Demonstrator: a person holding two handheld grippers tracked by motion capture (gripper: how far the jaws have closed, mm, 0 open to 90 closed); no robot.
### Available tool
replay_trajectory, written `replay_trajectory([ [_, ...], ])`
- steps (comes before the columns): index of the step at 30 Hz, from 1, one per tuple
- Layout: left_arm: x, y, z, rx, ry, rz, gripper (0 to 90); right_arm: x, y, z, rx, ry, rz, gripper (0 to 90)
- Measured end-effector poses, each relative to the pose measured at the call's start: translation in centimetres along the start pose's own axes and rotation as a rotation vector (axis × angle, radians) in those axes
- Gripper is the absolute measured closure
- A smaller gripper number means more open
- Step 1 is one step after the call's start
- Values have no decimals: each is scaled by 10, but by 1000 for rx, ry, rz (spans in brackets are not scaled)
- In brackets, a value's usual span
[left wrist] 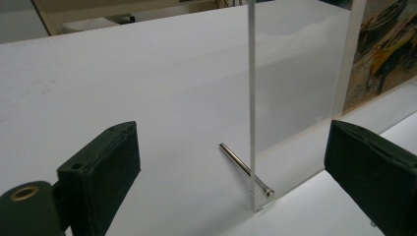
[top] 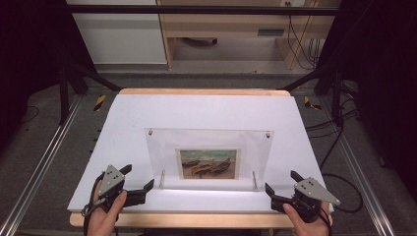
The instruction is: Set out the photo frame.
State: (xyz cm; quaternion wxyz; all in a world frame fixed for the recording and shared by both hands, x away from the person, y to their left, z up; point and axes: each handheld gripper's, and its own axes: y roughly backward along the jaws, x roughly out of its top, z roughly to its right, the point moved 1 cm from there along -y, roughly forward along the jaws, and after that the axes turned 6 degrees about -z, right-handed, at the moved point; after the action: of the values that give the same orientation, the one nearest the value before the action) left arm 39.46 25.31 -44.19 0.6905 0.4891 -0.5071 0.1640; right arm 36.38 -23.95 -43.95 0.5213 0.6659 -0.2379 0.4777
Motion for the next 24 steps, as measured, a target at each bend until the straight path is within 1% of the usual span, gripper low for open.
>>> replay_trajectory([
  [5, -2, 4, -10, 21, 9, 6, 62, -5, 5, 8, -29, -18, -10, 77],
  [6, -3, 5, -13, 27, 15, 10, 62, -6, 5, 9, -35, -16, -11, 78],
  [8, -4, 7, -18, 37, 23, 11, 62, -7, 7, 13, -63, -14, -21, 83],
  [10, -5, 8, -24, 48, 28, 9, 62, -8, 7, 16, -74, -31, -26, 88],
  [14, -6, 8, -36, 77, 43, 4, 60, -10, 4, 25, -131, -57, -56, 116],
  [15, -6, 7, -38, 84, 42, -1, 57, -10, 2, 27, -138, -77, -63, 121],
  [16, -6, 6, -42, 97, 44, -12, 57, -11, 0, 30, -145, -74, -67, 126],
  [17, -6, 5, -45, 104, 41, -24, 55, -11, -3, 33, -164, -84, -89, 142],
  [20, -6, -2, -55, 141, 47, -49, 26, -11, -14, 40, -193, -99, -141, 169],
  [22, -6, -9, -60, 134, 65, -62, 27, -10, -23, 43, -204, -103, -173, 170],
  [24, -5, -15, -64, 141, 64, -78, 27, -8, -32, 47, -219, -101, -204, 169],
])
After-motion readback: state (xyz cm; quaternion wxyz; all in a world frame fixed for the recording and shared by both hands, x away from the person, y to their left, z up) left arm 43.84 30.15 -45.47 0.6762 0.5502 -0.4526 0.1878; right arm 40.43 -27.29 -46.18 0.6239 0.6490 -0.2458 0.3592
